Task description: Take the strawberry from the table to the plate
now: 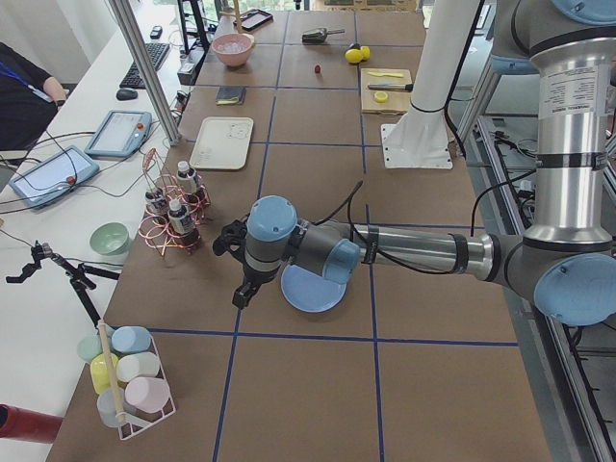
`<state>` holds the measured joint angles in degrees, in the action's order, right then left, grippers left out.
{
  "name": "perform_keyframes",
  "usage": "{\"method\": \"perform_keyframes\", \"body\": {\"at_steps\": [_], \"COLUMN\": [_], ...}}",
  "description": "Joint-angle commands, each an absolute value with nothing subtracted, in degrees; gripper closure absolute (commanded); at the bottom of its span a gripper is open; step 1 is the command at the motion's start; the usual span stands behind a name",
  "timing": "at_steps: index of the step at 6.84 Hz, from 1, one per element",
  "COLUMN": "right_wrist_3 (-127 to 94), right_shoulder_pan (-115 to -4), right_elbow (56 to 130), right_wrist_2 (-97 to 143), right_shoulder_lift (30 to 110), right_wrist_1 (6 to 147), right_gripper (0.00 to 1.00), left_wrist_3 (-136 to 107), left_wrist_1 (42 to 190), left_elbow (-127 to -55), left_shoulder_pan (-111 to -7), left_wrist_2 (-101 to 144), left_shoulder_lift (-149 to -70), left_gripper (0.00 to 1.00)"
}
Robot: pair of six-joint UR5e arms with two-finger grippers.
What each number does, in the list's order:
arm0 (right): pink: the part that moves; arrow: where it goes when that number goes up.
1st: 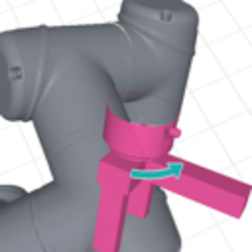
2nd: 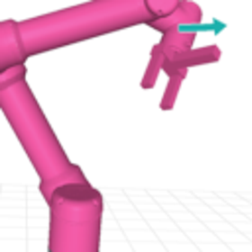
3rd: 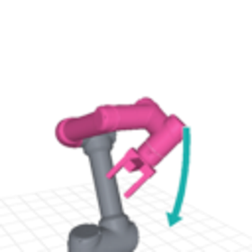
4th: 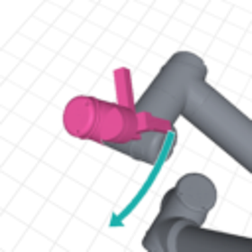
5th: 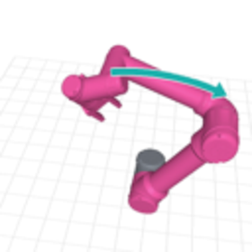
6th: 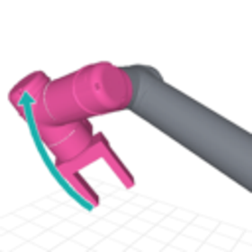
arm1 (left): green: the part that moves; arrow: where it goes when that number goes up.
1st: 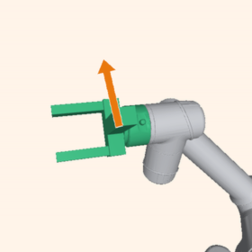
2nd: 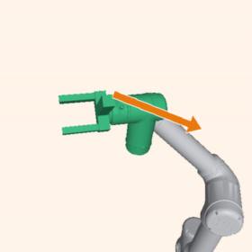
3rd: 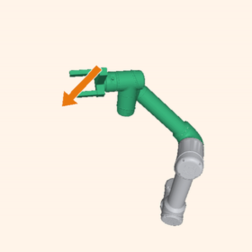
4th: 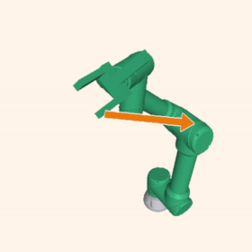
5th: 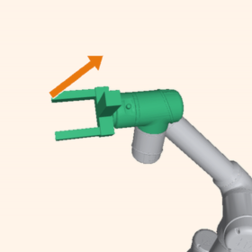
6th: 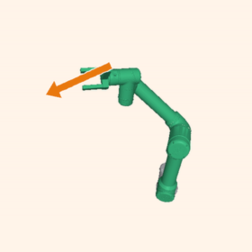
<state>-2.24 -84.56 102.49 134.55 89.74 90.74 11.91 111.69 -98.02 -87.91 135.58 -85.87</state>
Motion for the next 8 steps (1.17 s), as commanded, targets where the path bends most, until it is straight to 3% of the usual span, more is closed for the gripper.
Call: {"method": "perform_keyframes", "body": {"at_steps": [1, 4, 8], "right_wrist_3": [-2.64, -2.64, -2.72], "right_shoulder_pan": [-84.73, -84.73, -84.73], "right_elbow": [102.48, 101.87, 101.87], "right_wrist_2": [134.56, 134.3, 134.56], "right_shoulder_lift": [90.35, 90.96, 92.11], "right_wrist_1": [89.65, 89.65, 88.42], "right_gripper": [0.0, 0.0, 0.0], "left_wrist_3": [11.78, 9.78, -9.8], "left_wrist_1": [119.86, 128.75, 138.32], "left_elbow": [-98.08, -96.07, -90.28], "left_shoulder_pan": [-87.8, -87.45, -76.4], "left_wrist_2": [135.7, 135.88, 134.91], "left_shoulder_lift": [-86.13, -86.05, -85.17], "left_gripper": [0.0, 0.0, 0.0]}}
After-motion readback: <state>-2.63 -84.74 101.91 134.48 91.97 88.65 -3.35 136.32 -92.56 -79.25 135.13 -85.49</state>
